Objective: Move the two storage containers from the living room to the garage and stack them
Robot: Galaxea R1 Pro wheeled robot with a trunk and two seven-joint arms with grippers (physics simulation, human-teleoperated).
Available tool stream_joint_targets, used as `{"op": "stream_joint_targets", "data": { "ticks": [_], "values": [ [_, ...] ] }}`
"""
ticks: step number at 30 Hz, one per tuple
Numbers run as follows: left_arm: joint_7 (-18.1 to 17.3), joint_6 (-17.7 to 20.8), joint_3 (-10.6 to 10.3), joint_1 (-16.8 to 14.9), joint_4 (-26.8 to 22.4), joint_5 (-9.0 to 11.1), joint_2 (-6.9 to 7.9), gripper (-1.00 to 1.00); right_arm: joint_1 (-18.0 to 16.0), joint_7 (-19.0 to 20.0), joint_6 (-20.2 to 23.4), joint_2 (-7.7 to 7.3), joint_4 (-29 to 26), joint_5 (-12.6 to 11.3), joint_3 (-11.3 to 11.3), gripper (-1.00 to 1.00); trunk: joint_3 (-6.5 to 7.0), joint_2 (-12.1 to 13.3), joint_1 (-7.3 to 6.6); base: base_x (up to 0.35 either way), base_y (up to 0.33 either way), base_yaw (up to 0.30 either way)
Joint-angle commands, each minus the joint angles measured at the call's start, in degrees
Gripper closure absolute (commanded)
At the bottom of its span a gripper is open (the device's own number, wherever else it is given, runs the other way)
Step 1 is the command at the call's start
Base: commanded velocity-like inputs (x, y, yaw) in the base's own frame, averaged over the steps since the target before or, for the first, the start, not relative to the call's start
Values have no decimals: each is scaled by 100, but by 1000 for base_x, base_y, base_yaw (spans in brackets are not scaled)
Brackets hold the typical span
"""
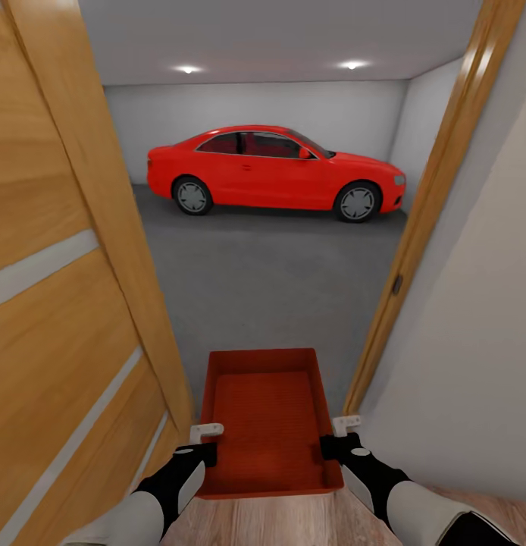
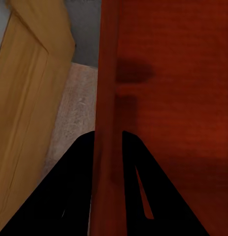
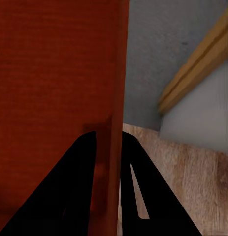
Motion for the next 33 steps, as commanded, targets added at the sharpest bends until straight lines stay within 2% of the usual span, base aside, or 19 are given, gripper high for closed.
{"op": "stream_joint_targets", "data": {
  "ticks": [1, 12, 23, 33],
  "values": [
    [82, 43, -32, 1, -35, -130, 31, 100, -8, -38, -30, -10, 90, -77, -53, 100, -6, -5, 0, 1, 3, -228],
    [82, 43, -32, 1, -37, -130, 31, 100, -8, -35, -30, -10, 90, -77, -53, 100, -6, -5, 0, 0, 1, -210],
    [81, 43, -32, 1, -42, -130, 31, 100, -8, -35, -30, -10, 90, -77, -53, 100, -6, -5, 0, 0, 2, -13],
    [74, 47, -32, 1, -43, -130, 31, 100, -8, -35, -30, -17, 90, -77, -55, 100, -6, -5, 0, 111, 197, 0]
  ]
}}
